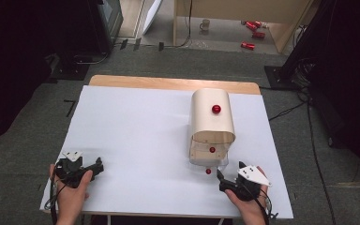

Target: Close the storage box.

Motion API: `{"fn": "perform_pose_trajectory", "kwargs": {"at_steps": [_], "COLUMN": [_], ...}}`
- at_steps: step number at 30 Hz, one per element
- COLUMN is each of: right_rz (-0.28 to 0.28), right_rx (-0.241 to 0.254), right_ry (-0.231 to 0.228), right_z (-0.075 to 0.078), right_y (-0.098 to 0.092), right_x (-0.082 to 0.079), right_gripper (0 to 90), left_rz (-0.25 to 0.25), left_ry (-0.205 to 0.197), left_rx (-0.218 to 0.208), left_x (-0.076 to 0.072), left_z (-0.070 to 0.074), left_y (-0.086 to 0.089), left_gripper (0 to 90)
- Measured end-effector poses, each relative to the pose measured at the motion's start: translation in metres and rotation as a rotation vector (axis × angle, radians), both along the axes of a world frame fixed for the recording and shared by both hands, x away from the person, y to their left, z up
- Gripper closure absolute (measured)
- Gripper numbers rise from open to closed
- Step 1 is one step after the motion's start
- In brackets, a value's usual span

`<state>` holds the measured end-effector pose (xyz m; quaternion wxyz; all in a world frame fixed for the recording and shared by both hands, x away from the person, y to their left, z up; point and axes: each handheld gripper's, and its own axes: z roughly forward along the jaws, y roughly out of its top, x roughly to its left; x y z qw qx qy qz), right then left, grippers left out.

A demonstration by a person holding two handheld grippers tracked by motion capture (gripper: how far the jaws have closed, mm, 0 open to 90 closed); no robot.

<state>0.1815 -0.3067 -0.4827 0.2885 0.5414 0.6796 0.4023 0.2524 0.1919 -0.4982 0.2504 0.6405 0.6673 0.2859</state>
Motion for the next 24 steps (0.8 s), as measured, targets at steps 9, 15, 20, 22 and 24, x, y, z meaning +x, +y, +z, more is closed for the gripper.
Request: {"fn": "perform_pose_trajectory", "kwargs": {"at_steps": [9, 15, 20, 22, 24], "right_rz": [-0.037, -0.072, -0.076, -0.086, -0.095], "right_rx": [-0.007, 0.031, 0.051, 0.055, 0.069], "right_ry": [-0.003, -0.022, -0.023, -0.027, -0.019], "right_z": [-0.005, -0.005, -0.006, -0.005, -0.004], "right_y": [0.001, -0.004, -0.009, -0.011, -0.015], "right_x": [0.017, 0.026, 0.029, 0.028, 0.027], "right_gripper": [14.1, 15.3, 15.0, 16.1, 17.2], "left_rz": [0.001, 0.001, 0.000, 0.001, 0.000], "left_ry": [0.000, 0.000, 0.000, 0.000, 0.000], "left_rx": [-0.001, 0.000, 0.000, 0.000, -0.001], "left_x": [0.000, 0.000, 0.000, 0.000, 0.000], "left_z": [0.000, 0.000, 0.000, 0.000, 0.000], "left_y": [0.000, 0.000, 0.000, 0.000, 0.000], "left_gripper": [4.3, 4.3, 4.3, 4.3, 4.3]}}
